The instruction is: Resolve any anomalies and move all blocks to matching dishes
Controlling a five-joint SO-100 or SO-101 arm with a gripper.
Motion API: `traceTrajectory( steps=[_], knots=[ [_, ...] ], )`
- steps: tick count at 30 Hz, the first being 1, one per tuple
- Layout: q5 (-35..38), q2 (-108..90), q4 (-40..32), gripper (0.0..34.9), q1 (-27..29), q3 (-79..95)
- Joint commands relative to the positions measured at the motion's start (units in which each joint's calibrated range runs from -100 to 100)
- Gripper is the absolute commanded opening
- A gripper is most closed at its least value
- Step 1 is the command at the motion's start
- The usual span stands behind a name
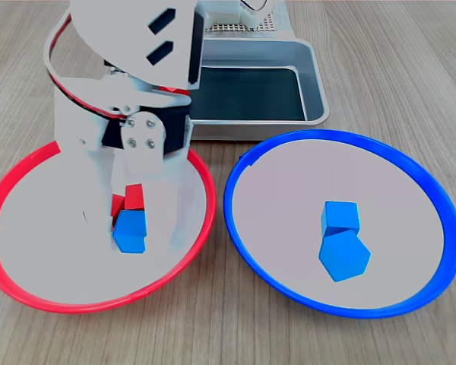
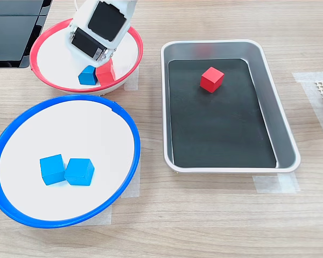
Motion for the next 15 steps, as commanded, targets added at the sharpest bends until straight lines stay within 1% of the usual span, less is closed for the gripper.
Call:
traceTrajectory(
  steps=[1,12,13,15],
  knots=[
    [1.07,-0.97,0.0,14.6,-0.64,-0.36],
    [3.22,-3.69,3.72,13.8,0.02,4.46],
    [3.13,-4.12,3.88,12.8,0.02,4.92],
    [2.93,-4.72,4.38,5.9,0.02,5.19]
  ],
)
